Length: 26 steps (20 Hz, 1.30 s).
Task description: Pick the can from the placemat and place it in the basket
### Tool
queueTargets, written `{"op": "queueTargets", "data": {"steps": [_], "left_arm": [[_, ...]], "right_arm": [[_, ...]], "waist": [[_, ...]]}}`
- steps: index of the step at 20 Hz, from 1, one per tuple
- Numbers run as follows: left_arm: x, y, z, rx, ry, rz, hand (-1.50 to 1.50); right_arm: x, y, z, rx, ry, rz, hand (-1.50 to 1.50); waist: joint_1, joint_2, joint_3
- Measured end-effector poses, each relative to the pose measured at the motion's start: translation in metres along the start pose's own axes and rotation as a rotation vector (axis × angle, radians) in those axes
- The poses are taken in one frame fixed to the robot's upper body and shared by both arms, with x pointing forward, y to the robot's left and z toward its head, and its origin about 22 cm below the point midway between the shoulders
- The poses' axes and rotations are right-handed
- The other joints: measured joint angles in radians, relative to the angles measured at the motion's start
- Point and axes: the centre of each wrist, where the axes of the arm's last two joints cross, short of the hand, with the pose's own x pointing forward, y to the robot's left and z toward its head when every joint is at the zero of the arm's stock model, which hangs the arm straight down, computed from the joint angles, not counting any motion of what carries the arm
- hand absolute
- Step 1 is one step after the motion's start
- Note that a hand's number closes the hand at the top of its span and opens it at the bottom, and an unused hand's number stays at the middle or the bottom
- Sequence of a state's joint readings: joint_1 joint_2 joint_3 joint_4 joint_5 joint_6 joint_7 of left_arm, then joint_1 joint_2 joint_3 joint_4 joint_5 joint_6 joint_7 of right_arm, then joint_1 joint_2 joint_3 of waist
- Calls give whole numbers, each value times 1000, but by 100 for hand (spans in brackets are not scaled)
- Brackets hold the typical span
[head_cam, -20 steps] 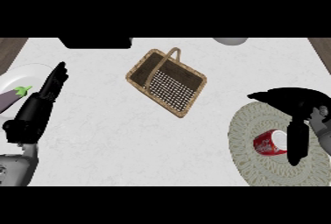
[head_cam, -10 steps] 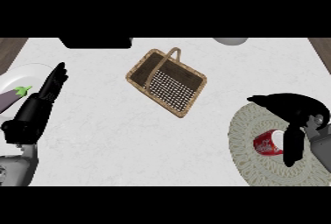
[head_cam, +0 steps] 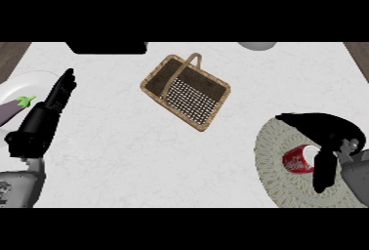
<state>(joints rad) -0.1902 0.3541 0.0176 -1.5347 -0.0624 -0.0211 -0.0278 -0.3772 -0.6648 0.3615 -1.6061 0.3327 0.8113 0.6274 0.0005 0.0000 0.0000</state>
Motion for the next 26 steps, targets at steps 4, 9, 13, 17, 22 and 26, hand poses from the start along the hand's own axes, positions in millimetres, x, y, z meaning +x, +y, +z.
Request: {"op": "queueTargets", "data": {"steps": [4,9,13,17,22,26], "left_arm": [[1,4,-2,-4,-1,0,0],[4,1,-1,1,1,-5,0],[3,-2,-1,1,-1,-3,0],[2,1,2,2,-2,-3,0],[2,-3,0,3,-2,2,0],[7,2,-4,1,-8,-1,0]], "right_arm": [[0,5,-5,11,9,0,-150],[-9,13,-10,22,28,-3,-150],[-5,24,-16,24,32,-6,-150],[-12,27,-23,38,35,-18,150],[-18,35,-28,21,19,-27,150],[-13,38,-32,-3,-2,12,150]], "waist": [[0,0,0],[0,0,0],[0,0,0],[1,0,0],[1,-4,-5],[1,-6,-8]]}}
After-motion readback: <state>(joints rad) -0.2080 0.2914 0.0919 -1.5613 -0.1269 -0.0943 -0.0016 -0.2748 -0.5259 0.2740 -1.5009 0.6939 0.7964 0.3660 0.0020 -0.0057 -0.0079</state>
